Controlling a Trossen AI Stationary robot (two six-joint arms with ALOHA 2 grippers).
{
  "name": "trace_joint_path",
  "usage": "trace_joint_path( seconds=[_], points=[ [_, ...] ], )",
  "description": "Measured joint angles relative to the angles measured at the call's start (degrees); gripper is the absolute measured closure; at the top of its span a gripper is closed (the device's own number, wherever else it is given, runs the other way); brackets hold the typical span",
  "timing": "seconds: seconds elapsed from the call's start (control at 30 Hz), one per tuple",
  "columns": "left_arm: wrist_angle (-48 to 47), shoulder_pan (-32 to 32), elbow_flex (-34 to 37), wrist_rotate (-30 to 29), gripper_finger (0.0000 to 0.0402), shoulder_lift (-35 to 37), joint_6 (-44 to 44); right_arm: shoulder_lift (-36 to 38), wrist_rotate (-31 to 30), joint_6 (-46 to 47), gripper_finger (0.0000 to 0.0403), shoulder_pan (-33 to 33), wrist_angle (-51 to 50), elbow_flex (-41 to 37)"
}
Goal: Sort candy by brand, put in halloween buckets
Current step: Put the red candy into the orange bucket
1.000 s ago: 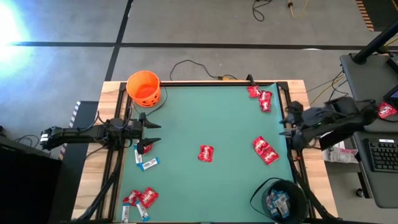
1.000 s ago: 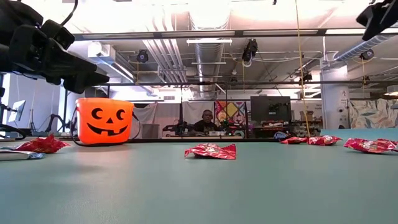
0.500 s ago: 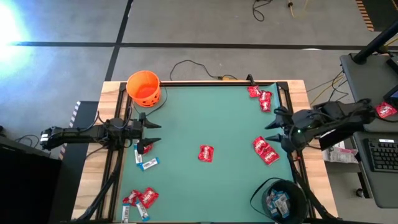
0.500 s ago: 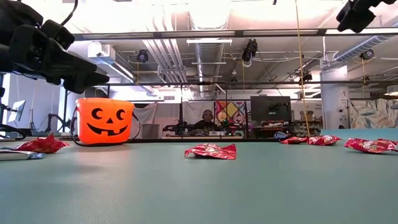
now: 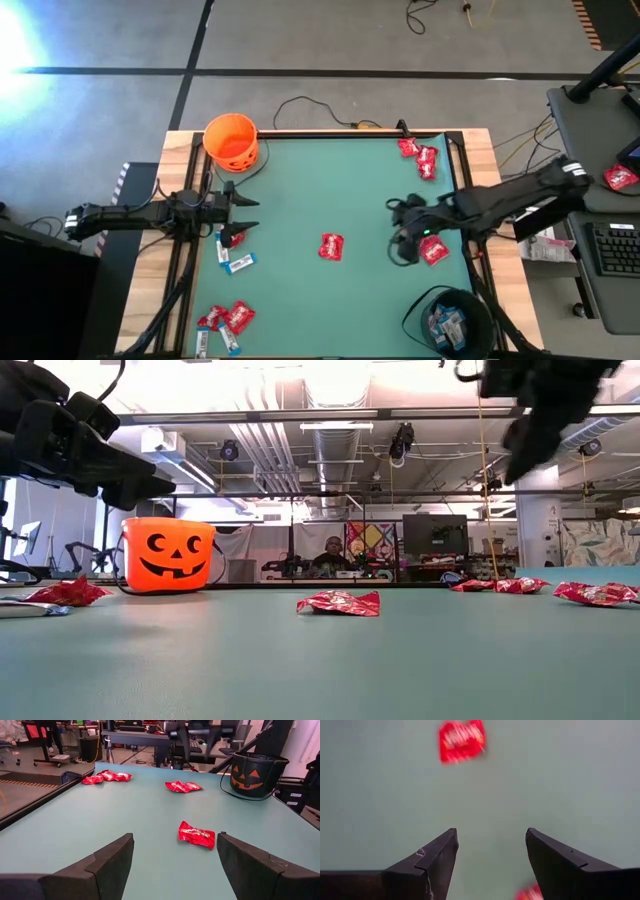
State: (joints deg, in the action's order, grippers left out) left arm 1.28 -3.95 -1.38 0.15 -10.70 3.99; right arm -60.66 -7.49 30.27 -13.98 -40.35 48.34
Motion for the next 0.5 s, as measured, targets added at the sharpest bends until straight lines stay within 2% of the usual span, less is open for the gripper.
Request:
trace_joint_path(
  seconds=[0.23,0.37,0.5],
  points=[
    [0.00,-0.01,0.01,0.00,0.0130,-0.09,0.00,-13.81,6.01,-6.89,0.0177,0.00,23.61,0.35],
    [0.01,-0.01,0.01,0.00,0.0130,-0.09,0.00,-23.33,6.04,-10.78,0.0177,0.11,35.57,1.15],
    [0.02,-0.01,0.01,-0.01,0.0130,-0.09,0.00,-32.08,7.90,-10.82,0.0181,0.65,41.04,5.18]
  ],
)
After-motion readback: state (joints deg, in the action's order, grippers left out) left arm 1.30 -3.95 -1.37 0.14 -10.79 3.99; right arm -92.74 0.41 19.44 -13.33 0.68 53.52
